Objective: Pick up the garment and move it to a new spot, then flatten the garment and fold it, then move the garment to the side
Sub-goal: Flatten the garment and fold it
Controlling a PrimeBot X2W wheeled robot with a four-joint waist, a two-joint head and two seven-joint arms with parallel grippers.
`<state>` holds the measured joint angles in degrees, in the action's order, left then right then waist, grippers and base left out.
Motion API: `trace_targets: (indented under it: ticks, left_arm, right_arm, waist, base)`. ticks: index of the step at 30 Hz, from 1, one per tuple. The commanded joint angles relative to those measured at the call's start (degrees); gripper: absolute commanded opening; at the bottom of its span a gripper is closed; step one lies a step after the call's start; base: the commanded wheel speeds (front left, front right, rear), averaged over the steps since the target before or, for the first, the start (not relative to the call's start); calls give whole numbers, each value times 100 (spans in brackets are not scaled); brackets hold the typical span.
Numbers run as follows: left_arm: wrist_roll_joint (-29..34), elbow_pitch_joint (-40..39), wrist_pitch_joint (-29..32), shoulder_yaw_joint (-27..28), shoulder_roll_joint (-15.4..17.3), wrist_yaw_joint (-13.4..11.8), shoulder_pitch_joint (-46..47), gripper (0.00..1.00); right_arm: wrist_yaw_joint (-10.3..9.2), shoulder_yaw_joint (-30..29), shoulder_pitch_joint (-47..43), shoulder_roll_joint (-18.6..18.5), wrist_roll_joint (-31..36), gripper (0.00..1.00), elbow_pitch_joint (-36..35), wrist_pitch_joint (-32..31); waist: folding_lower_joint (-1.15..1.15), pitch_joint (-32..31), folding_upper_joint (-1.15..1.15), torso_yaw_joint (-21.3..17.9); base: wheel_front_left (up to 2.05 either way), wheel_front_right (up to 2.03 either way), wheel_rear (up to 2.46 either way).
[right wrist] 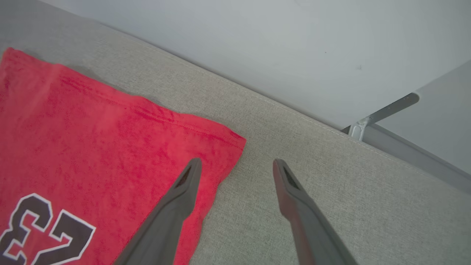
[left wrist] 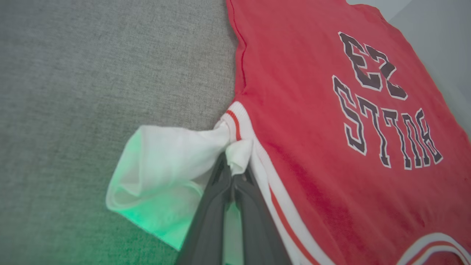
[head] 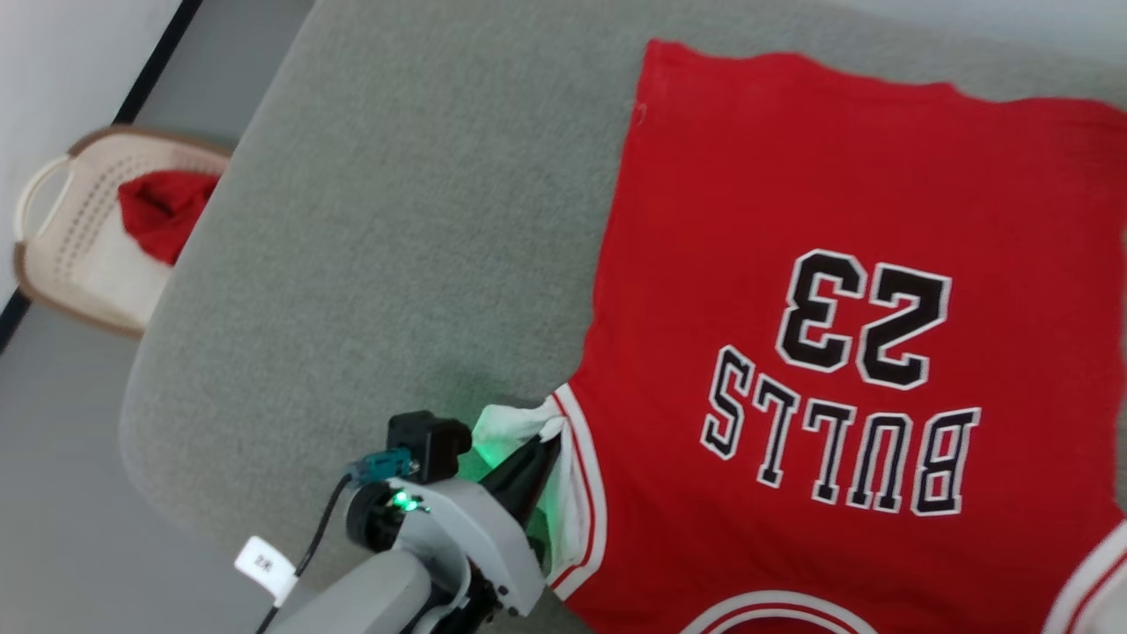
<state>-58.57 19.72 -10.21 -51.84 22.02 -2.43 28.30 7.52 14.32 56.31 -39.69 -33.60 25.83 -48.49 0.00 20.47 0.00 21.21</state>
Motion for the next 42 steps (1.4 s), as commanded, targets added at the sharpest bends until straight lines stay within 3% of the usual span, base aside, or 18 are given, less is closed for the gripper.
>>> trace_targets:
  ticks: [1, 9, 16, 18, 21, 31, 42]
  left_arm:
    - [34, 65, -33, -22, -81, 58, 112, 0]
    - [90, 561, -106, -113, -460, 314, 384, 0]
    - [50, 915, -174, -87, -614, 460, 509, 0]
    - [38, 1001, -188, -77, -635, 490, 529, 0]
    - [22, 1113, -212, -52, -657, 526, 551, 0]
    - [13, 1379, -301, 28, -577, 613, 552, 0]
    - [28, 1218, -300, 130, -255, 459, 462, 0]
  right_arm:
    - [-6, -11, 156, 41, 81, 100, 166, -132]
    - [-6, -257, 801, 379, 546, 100, 1214, -1183]
    - [-6, -645, 859, 671, 1161, 100, 1768, -1727]
    - [-6, -716, 833, 727, 1314, 0, 1901, -1907]
    - [-6, -804, 796, 783, 1526, 0, 1901, -2137]
    - [-7, -1194, 774, 858, 1817, 0, 1519, -1927]
    - [-7, -884, 150, 632, 902, 0, 698, -1737]
  waist:
    - [0, 418, 0, 389]
    - [0, 742, 0, 610]
    - [0, 882, 0, 678]
    - [0, 898, 0, 681]
    - [0, 898, 0, 665]
    - [0, 636, 0, 415]
    - [0, 105, 0, -259]
  base:
    - [0, 0, 0]
    - [0, 0, 0]
    - [0, 0, 0]
    - [0, 0, 0]
    - [0, 0, 0]
    - [0, 0, 0]
    - [0, 0, 0]
